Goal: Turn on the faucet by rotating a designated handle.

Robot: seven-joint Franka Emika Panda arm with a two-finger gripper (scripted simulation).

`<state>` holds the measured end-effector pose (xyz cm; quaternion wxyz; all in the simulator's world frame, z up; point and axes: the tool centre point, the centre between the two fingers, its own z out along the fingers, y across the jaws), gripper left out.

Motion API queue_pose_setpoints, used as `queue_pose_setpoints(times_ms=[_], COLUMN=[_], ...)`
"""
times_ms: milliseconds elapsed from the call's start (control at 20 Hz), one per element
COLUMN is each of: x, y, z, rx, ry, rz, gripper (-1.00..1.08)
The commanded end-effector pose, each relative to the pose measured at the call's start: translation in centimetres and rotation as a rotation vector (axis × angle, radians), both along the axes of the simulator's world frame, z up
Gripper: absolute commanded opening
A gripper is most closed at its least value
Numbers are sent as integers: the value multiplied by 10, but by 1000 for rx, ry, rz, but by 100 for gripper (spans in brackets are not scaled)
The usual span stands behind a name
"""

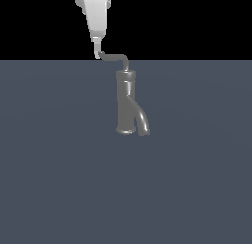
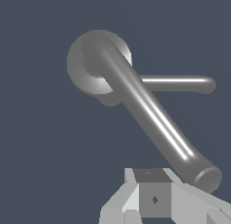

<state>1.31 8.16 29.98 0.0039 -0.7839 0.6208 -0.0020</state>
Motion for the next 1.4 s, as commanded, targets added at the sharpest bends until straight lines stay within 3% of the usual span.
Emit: queue_pose_setpoints(times_ms=[0,600,700,1350], x=[-7,-40,-35,-28], y=[-17,-57,-44,-130], z=[0,0,0,0], rx=[-3,-3,-3,-4], ry=[5,8,3,7], rz=[-14,-17,0,-16], gripper=[-100,-100,-100,-100])
